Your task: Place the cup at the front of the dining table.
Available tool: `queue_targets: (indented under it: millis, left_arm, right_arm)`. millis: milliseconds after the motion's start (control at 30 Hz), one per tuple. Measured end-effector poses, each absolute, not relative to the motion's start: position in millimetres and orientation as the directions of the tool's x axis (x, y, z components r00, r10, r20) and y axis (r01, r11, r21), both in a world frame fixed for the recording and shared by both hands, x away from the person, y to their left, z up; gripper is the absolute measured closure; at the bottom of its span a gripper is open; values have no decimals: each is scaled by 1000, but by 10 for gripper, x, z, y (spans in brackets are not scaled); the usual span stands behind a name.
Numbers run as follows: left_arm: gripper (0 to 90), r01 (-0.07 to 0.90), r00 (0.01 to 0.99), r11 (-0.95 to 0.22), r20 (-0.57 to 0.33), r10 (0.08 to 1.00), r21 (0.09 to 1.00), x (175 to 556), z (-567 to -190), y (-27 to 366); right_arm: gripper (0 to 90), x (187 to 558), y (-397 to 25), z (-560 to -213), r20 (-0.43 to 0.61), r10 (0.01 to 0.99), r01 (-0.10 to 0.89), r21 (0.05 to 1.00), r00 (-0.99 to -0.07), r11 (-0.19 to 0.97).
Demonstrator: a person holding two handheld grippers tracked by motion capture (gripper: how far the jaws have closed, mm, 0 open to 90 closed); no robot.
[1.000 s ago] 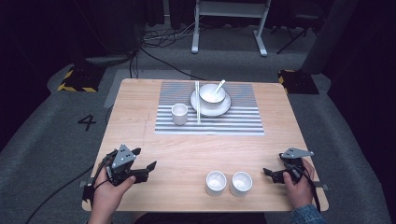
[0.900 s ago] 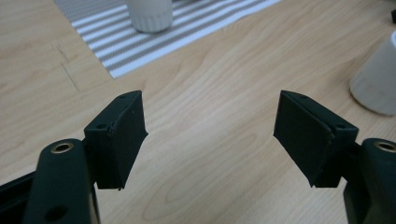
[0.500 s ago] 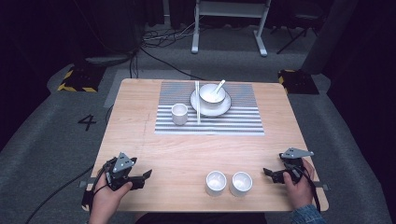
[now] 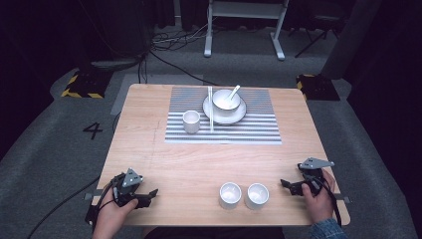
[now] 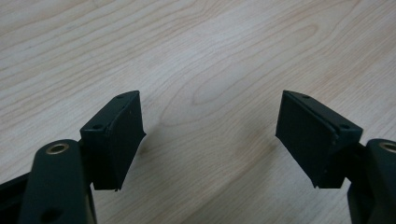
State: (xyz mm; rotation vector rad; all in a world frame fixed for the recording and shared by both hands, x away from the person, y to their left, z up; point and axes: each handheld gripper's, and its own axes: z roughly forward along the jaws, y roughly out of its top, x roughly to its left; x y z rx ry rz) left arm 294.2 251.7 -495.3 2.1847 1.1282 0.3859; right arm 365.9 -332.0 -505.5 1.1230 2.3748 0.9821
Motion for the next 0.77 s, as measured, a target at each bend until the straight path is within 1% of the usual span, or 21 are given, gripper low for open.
queue_targets:
  millis: [267, 333, 367, 767]
  left_arm:
    - [202, 610, 591, -429, -22, 806, 666, 2918, -5009, 2526]
    - [150, 602, 584, -414, -23, 811, 683, 2924, -5041, 2530]
    - [145, 607, 579, -407, -29, 815, 683, 2922, -5043, 2527]
    - [125, 606, 586, -415, -28, 810, 679, 2936, -5043, 2515]
  right_arm:
    - [3, 3659, -3319, -5055, -7, 775, 543, 709, -632, 450]
    - [3, 3659, -3319, -5055, -7, 775, 543, 709, -632, 450]
    - [3, 3658, -3319, -5055, -7, 775, 543, 709, -632, 450]
    - [3, 3658, -3319, -5055, -7, 775, 543, 709, -632, 450]
